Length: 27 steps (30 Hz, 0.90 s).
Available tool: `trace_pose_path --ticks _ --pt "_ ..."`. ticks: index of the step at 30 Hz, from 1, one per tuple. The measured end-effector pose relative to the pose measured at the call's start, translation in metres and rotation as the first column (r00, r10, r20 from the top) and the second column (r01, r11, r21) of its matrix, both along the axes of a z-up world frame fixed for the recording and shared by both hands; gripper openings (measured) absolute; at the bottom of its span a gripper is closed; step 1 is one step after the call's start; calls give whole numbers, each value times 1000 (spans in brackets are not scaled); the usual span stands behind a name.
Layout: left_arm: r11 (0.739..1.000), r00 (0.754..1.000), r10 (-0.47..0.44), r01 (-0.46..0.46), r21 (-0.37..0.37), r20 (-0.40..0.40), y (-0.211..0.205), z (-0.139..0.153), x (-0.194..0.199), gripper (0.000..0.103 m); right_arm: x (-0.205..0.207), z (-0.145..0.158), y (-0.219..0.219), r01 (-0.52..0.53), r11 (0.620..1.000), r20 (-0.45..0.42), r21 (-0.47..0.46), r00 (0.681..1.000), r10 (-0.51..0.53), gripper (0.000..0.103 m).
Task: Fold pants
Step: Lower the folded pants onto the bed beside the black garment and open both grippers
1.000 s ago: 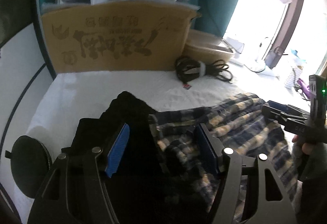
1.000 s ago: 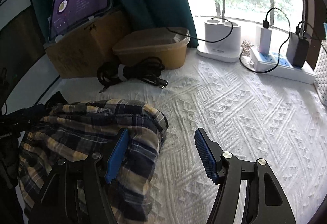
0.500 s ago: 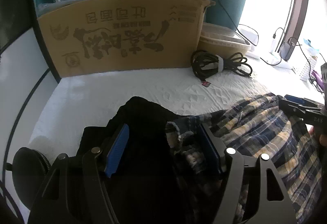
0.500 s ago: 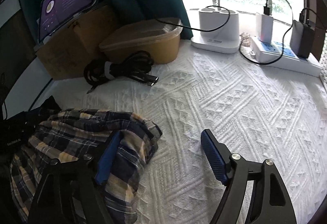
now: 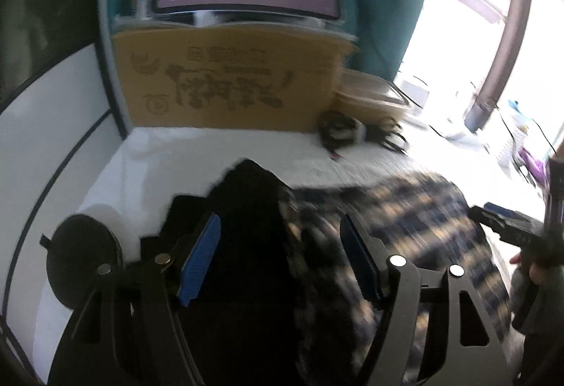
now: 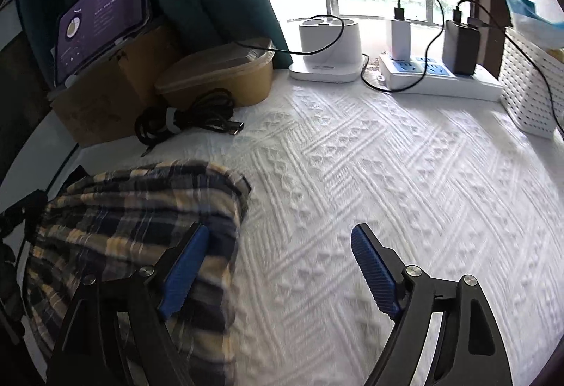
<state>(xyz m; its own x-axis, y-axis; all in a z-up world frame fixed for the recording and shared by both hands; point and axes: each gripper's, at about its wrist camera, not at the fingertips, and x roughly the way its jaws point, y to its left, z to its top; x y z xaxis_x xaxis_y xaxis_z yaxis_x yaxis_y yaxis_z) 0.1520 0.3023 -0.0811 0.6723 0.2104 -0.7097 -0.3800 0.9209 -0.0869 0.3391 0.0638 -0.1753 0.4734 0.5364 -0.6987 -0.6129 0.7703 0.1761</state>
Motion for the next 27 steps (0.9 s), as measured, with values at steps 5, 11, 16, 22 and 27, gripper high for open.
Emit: trace_pose_path --ticks 5,11,16,22,27 --pt "993 999 -45 43 -109 -19 -16 -16 -5 71 -21 0 -6 -31 999 -15 11 999 31 84" --pt "998 996 -38 33 -60 -81 -22 -36 -4 72 -32 -13 -17 -37 999 -25 -15 999 36 84" --pt "1000 996 -25 24 -21 -84 -28 -32 -10 72 -38 -17 -33 -24 999 -30 -20 999 24 84" --pt "999 999 -26 25 -22 -35 -41 -12 -28 72 -54 -6 -38 -63 998 1 -5 998 63 84" --pt "997 995 -74 74 2 -65 -64 -14 -37 72 -75 -10 -36 -110 994 -3 -12 994 110 84"
